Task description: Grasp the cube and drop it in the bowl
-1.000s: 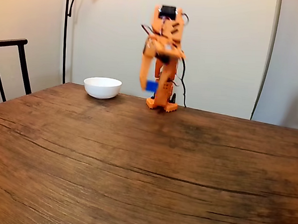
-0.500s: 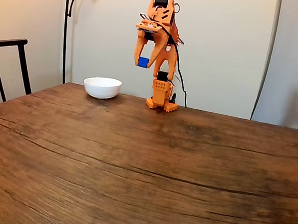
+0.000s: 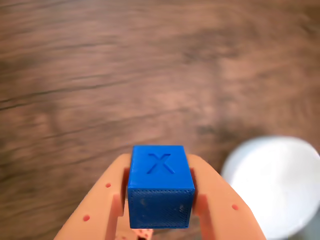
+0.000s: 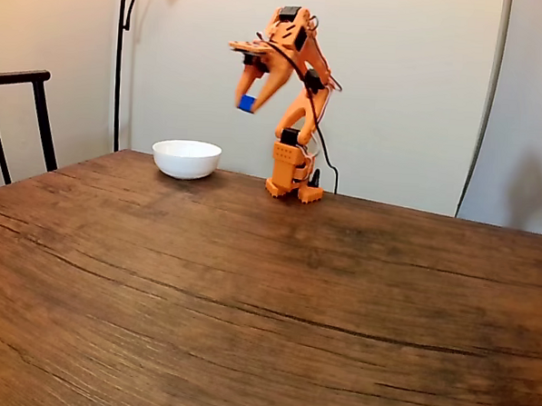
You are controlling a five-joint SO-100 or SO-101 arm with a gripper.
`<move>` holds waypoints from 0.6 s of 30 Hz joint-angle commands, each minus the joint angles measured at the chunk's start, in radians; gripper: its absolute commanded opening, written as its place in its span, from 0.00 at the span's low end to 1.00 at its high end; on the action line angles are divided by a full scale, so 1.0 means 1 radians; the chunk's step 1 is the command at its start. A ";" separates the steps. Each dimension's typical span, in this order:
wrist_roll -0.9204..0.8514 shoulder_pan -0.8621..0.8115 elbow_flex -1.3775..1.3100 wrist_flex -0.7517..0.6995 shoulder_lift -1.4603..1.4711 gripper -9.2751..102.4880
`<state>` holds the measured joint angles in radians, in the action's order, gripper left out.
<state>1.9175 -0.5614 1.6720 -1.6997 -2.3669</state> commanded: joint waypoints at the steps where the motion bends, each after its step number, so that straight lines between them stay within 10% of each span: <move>1: 0.075 -0.187 0.034 -0.058 -0.086 0.10; 18: 0.270 -0.775 0.176 0.164 -0.094 0.10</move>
<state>2.1844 -1.2977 1.8423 -1.6153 -2.4467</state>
